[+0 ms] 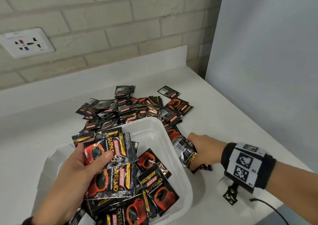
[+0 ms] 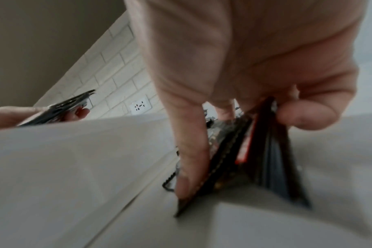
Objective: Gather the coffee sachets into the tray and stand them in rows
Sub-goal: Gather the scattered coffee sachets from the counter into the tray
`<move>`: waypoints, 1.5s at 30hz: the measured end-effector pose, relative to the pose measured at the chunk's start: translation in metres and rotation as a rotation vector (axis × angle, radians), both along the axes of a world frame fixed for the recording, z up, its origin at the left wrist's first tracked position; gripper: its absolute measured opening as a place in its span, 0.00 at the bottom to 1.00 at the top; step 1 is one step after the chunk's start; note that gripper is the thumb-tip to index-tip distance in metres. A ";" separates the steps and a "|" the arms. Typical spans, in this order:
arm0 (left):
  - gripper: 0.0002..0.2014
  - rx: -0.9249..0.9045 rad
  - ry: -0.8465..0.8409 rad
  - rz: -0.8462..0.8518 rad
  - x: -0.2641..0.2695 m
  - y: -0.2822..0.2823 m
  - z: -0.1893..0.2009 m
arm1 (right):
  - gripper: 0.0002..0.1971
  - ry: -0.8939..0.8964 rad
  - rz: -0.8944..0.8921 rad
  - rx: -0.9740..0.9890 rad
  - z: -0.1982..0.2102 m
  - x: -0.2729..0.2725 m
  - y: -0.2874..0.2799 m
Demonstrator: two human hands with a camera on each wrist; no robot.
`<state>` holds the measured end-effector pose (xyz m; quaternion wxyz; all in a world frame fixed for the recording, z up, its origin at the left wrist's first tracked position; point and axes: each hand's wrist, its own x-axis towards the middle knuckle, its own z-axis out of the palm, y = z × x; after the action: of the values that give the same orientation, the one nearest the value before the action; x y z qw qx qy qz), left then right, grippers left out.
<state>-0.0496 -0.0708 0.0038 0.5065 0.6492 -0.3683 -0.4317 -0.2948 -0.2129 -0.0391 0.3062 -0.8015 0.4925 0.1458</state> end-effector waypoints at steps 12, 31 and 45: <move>0.11 0.081 0.165 0.027 -0.005 -0.006 -0.001 | 0.06 -0.407 -0.195 0.110 0.019 -0.056 -0.016; 0.26 0.207 -0.975 -0.677 0.011 0.057 -0.019 | 0.18 -0.142 0.807 -0.115 0.037 0.060 0.104; 0.74 0.497 -0.920 -0.580 0.051 0.032 -0.011 | 0.35 0.071 0.435 0.048 0.050 0.110 0.028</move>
<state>0.0017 -0.0385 -0.0074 -0.0106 0.7415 -0.6000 -0.3000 -0.1851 -0.1854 0.0111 0.2691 -0.8756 0.3150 0.2483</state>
